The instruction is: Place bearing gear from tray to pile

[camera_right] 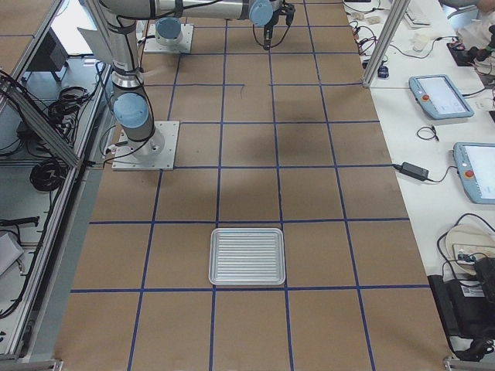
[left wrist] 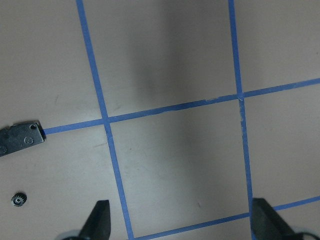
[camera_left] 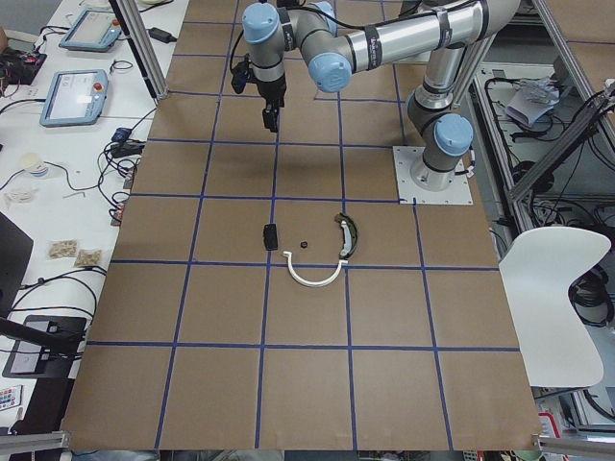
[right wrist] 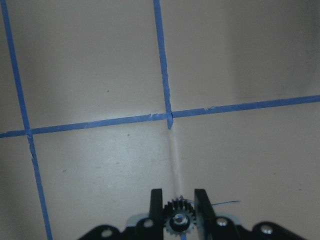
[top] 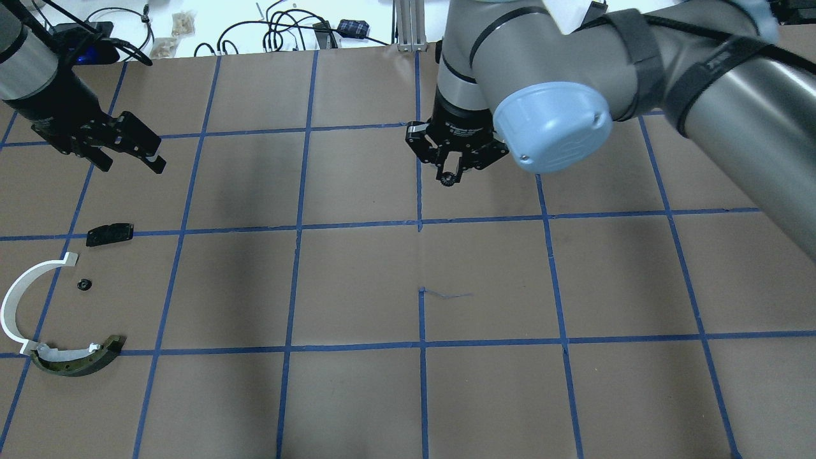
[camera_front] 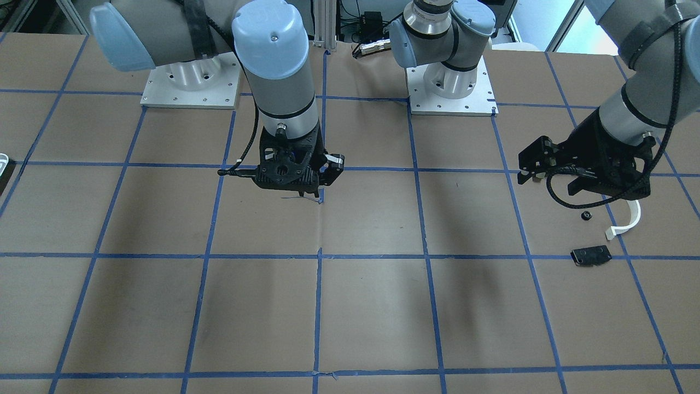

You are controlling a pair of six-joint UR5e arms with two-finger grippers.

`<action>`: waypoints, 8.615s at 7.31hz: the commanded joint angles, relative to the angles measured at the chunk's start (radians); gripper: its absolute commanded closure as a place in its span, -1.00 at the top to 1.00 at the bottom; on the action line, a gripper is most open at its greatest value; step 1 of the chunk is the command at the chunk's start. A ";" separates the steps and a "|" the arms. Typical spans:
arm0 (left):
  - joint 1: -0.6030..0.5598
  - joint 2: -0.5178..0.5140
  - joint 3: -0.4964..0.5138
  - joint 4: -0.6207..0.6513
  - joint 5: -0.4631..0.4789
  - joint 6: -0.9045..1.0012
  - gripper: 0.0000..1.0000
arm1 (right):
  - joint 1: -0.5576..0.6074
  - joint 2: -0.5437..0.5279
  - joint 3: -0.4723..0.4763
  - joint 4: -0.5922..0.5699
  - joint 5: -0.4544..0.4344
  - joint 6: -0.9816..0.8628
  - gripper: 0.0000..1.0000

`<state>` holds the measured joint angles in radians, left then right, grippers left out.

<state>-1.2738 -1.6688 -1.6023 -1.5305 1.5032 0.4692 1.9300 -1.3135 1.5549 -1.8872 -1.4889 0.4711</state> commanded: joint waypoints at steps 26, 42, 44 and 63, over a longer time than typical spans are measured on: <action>-0.765 -0.436 -0.107 0.691 -0.009 -0.742 1.00 | -0.371 -0.266 0.103 0.140 -0.137 -0.511 1.00; -0.519 -0.340 -0.044 0.437 -0.006 -0.630 -1.00 | -0.372 -0.248 0.053 0.174 -0.105 -0.433 1.00; -0.330 -0.272 -0.044 0.344 0.000 -0.435 -1.00 | -0.372 -0.248 0.053 0.174 -0.110 -0.434 1.00; 0.406 -0.325 -0.206 0.378 0.202 0.256 -1.00 | -0.368 -0.250 0.063 0.172 -0.110 -0.434 1.00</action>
<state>-0.8703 -1.9922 -1.8088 -1.1522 1.6909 0.7274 1.5616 -1.5631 1.6184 -1.7150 -1.5984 0.0368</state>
